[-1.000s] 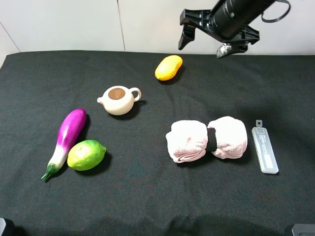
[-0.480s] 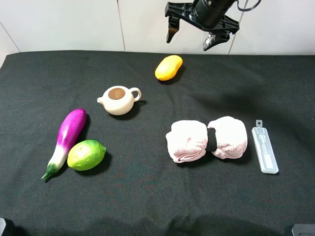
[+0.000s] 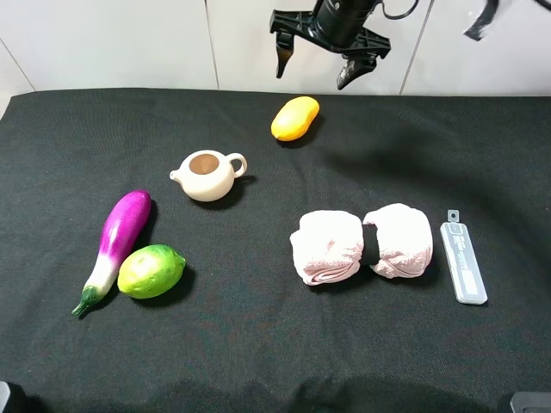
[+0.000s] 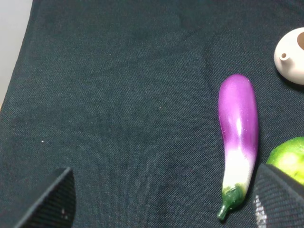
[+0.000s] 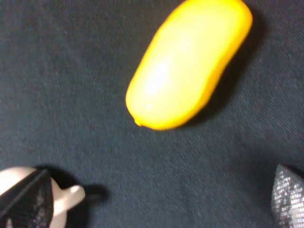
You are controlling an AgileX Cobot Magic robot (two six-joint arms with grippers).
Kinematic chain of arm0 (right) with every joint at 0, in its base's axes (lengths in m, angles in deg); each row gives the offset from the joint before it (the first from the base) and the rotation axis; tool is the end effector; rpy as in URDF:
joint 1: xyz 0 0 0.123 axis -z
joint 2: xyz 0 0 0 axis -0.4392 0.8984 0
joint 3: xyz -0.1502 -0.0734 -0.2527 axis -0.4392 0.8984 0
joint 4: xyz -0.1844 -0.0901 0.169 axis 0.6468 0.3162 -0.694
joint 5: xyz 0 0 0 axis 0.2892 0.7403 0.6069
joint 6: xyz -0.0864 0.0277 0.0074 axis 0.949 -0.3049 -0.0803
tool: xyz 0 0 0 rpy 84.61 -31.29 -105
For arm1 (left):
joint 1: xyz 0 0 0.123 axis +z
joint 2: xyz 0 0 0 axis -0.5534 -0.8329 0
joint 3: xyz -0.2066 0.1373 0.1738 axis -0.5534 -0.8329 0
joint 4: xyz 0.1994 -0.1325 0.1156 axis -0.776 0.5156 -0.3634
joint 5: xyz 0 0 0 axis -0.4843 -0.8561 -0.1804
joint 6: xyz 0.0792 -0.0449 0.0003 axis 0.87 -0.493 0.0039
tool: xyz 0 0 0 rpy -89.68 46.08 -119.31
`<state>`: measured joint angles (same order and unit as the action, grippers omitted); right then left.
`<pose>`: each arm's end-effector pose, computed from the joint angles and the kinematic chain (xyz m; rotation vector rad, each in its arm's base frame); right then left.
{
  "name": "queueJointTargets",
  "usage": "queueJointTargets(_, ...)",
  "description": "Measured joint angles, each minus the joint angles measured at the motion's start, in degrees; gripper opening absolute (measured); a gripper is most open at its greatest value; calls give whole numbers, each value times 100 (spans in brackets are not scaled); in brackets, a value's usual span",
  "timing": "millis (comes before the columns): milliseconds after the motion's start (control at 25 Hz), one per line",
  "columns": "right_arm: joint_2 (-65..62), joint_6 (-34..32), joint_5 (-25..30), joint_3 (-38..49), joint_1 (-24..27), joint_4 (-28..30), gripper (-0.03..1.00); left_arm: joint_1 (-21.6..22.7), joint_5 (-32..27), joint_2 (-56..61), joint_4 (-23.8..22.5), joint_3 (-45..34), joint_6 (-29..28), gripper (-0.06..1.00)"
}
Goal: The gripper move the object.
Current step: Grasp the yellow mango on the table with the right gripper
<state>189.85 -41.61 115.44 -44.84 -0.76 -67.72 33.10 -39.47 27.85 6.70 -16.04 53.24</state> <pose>0.4444 0.2405 0.2386 -0.0705 2.8485 0.4329 -0.0094 0.0063 0.2806 -0.0136 2.0545 0.0764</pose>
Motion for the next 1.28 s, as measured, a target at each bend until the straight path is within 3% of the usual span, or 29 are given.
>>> queueJointTargets(480, 888, -205, 46, -767, -103, 80, 69, 0, 5, 0, 0, 0, 0, 79)
queueJointTargets(1280, 1285, -936, -750, -825, -103, 722, 69, 0, 5, 0, 0, 0, 0, 79)
